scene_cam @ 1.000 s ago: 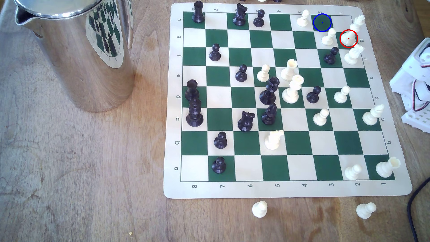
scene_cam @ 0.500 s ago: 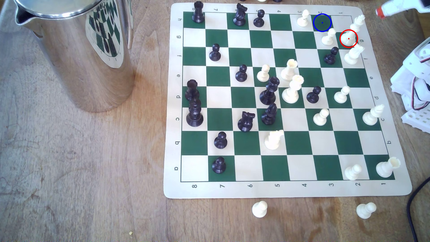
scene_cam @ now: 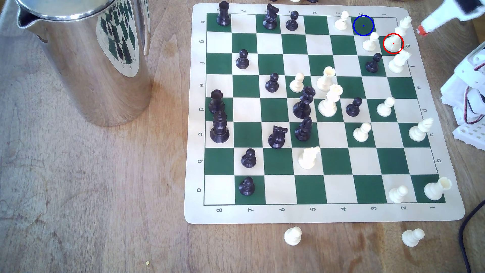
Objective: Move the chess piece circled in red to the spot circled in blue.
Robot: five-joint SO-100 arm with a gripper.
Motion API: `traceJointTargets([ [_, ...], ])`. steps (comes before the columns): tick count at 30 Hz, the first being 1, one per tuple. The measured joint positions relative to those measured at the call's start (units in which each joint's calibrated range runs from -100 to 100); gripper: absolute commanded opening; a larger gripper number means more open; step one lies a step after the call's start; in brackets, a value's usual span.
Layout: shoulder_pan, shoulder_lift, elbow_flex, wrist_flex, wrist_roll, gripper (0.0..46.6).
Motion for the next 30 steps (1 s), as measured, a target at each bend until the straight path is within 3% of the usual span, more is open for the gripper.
traceJointTargets([
  [19,2.29,16.42,6.24,-16.02,0.49,18.2],
  [30,3.17,20.95,7.14,-23.03,0.49,14.3],
])
